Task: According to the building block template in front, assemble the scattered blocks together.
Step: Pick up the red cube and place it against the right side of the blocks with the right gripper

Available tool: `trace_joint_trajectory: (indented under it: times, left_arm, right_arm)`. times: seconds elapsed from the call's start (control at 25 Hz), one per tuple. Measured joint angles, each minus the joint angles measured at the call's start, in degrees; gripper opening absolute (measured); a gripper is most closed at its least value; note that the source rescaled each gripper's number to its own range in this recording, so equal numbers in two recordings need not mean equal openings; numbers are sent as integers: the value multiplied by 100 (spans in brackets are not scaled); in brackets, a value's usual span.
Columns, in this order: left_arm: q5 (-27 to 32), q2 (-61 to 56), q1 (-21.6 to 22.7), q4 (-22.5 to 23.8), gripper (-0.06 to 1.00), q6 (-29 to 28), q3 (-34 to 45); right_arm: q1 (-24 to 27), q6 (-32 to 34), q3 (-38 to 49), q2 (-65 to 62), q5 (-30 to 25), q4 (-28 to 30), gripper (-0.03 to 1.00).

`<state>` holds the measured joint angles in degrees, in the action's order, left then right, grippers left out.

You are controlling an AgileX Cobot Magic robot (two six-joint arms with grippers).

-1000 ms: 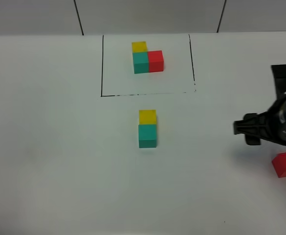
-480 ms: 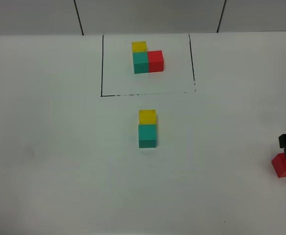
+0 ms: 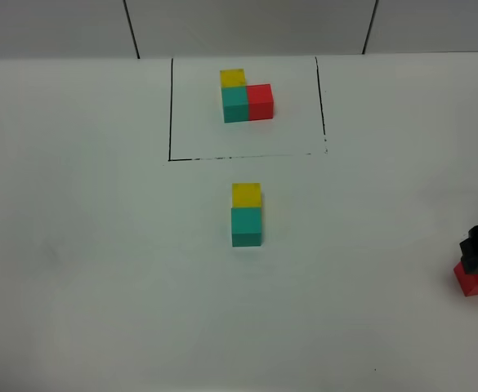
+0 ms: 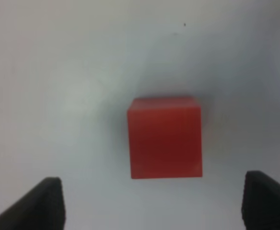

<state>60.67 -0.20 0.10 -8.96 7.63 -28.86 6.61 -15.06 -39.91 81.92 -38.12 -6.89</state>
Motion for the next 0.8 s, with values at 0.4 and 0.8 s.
trace_joint_trajectory:
  times: [0.4, 0.8]
  left_arm:
    - [0, 0, 0, 0, 91, 6, 0]
    - [0, 0, 0, 0, 91, 2, 0]
  right_arm:
    - [217, -530, 0, 804, 286, -188, 71]
    - [256, -624, 0, 1160, 535, -294, 71]
